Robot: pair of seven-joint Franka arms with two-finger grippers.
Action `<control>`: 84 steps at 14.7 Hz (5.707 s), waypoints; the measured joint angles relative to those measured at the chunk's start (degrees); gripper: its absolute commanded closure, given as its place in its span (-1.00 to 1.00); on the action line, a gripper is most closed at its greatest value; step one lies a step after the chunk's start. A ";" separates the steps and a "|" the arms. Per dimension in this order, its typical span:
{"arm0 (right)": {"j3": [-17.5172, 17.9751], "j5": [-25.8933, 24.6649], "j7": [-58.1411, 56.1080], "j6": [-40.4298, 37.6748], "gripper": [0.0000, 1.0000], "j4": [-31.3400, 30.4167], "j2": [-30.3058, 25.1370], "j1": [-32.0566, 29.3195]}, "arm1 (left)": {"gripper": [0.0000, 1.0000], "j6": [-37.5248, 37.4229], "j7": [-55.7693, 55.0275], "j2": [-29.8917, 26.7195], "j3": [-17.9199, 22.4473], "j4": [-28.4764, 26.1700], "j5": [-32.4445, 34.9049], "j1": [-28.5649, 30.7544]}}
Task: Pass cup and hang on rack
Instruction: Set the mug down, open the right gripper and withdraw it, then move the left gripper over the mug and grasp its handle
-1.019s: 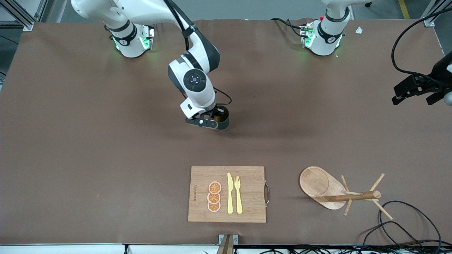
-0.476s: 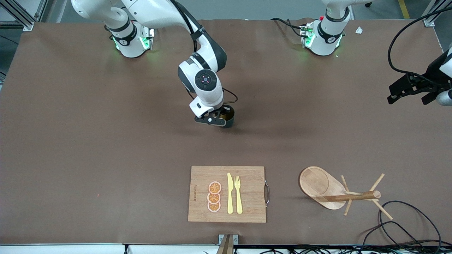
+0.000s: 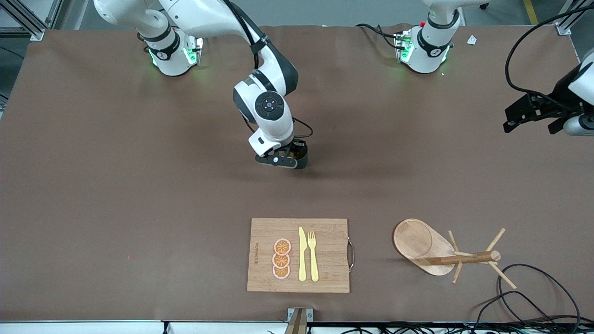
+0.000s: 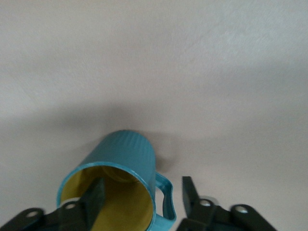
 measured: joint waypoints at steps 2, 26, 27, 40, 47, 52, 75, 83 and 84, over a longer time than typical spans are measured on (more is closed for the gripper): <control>-0.52 0.00 -1.45 -3.85 -1.00 1.36 -1.81 -1.32 | -1.00 -0.59 -0.15 -0.01 0.03 0.02 0.00 0.18; -1.90 -11.41 -54.98 -41.10 -1.00 11.13 -20.93 -48.01 | -0.99 6.90 -63.03 19.66 -5.84 -0.36 19.15 -39.65; -1.90 -11.41 -56.29 -41.45 -1.00 11.13 -20.91 -48.65 | -0.99 6.95 -65.68 20.24 -5.83 -0.37 19.87 -41.18; -1.03 -11.90 -57.90 -42.03 -1.00 15.48 -20.87 -49.44 | -0.99 11.96 -100.36 34.15 -5.75 -0.44 41.44 -56.83; -1.00 -11.80 -53.10 -45.79 -1.00 15.69 -20.98 -49.57 | -0.99 12.61 -115.84 39.72 -5.58 1.78 47.60 -60.71; -0.77 -11.71 -52.50 -46.51 -1.00 15.40 -24.08 -49.44 | -0.99 13.49 -117.99 44.40 -2.99 7.00 48.27 -63.02; -0.69 -10.21 -51.69 -42.17 -1.00 3.48 -37.26 -48.56 | -0.99 17.44 -125.53 53.19 6.53 9.42 48.39 -70.68; -0.68 -10.46 -51.70 -42.59 -1.00 3.48 -37.66 -48.56 | -0.99 17.35 -134.54 54.68 11.15 9.45 48.49 -74.35; -0.66 -10.46 -51.70 -43.04 -1.00 3.48 -37.89 -48.56 | -0.99 17.35 -134.83 54.85 11.39 9.45 48.49 -74.69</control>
